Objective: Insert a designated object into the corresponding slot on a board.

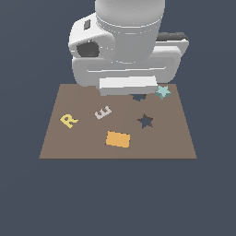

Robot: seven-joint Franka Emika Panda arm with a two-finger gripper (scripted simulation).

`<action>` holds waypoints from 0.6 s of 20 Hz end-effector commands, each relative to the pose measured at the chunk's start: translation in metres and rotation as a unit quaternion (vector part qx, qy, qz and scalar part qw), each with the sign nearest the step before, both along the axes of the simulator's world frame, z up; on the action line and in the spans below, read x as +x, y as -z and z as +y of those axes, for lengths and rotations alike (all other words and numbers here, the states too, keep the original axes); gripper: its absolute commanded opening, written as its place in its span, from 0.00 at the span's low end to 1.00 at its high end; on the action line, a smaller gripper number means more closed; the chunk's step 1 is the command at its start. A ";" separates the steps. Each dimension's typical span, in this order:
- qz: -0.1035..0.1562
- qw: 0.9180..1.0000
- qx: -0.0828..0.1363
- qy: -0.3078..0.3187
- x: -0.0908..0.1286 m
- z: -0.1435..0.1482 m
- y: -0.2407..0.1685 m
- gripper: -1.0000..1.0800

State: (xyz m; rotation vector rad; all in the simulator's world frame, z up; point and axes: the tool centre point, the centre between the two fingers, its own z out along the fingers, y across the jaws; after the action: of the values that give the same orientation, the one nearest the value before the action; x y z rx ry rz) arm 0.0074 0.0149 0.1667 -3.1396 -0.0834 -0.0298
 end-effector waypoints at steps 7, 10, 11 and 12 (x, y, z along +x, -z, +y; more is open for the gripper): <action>0.001 1.000 0.000 -0.005 -0.006 0.010 0.007 0.96; 0.001 1.000 0.000 -0.012 -0.014 0.024 0.017 0.96; 0.002 1.000 0.000 -0.015 -0.018 0.030 0.021 0.96; 0.002 1.000 0.000 -0.019 -0.022 0.036 0.025 0.96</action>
State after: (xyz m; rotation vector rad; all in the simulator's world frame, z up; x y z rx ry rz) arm -0.0087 0.0416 0.1477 -3.1383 -0.1254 -0.0264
